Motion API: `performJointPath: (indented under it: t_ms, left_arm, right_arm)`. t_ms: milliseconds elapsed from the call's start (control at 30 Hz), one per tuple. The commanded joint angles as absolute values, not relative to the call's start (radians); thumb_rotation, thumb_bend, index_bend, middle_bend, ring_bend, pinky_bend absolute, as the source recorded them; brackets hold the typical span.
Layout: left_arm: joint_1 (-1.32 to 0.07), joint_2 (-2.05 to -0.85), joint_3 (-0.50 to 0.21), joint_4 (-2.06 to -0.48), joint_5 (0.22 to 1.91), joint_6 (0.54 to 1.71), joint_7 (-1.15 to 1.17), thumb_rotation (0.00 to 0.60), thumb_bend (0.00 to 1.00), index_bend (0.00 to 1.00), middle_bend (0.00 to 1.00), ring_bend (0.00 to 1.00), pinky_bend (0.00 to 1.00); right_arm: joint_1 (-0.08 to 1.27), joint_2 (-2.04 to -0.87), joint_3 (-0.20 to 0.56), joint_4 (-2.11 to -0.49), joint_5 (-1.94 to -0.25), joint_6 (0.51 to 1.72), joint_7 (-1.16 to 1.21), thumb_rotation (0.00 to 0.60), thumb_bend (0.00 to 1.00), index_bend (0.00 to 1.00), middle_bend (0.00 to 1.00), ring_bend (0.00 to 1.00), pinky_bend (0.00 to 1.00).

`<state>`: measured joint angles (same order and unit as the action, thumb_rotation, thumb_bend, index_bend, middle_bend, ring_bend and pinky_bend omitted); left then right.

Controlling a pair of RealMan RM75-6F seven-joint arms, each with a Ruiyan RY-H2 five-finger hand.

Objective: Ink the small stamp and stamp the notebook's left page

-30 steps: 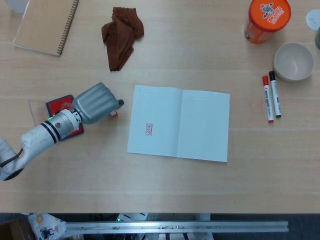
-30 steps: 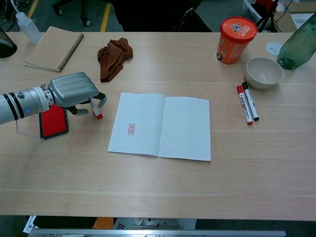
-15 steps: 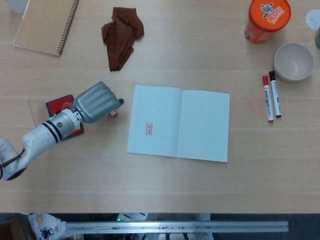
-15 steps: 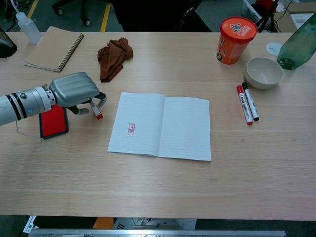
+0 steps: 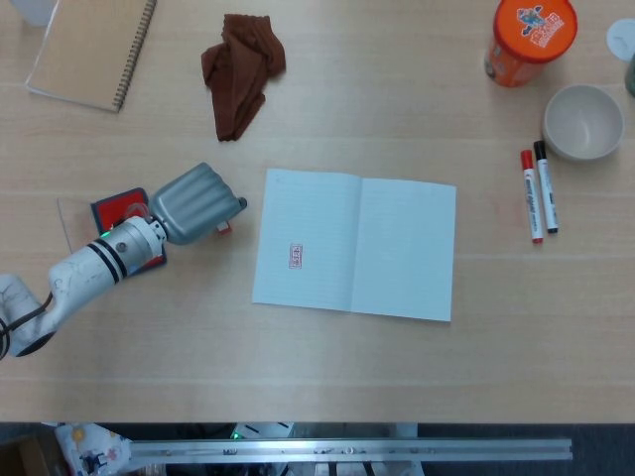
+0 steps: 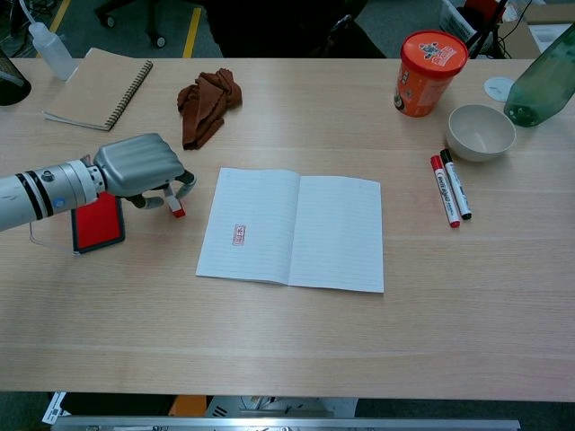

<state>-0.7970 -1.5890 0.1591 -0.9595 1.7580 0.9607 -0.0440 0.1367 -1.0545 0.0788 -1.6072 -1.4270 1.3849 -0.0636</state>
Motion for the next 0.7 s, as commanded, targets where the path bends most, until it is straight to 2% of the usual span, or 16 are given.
performJointPath:
  t_ms: [33, 700]
  left_arm:
    - [-0.797, -1.589, 0.161, -0.959, 1.758, 0.963, -0.048, 0.6, 0.27, 0.53, 1.0, 1.0, 1.0]
    - [-0.794, -1.592, 0.164, -0.968, 1.75, 0.971, -0.07, 0.6, 0.29, 0.55, 1.0, 1.0, 1.0]
  right_arm:
    - [0.136, -1.054, 0.078, -1.607, -1.427, 1.385, -0.063, 0.6, 0.22, 0.34, 0.49, 0.51, 0.56]
    - [0.129, -1.052, 0.078, -1.602, -1.428, 1.393, -0.052, 0.6, 0.22, 0.34, 0.49, 0.51, 0.56]
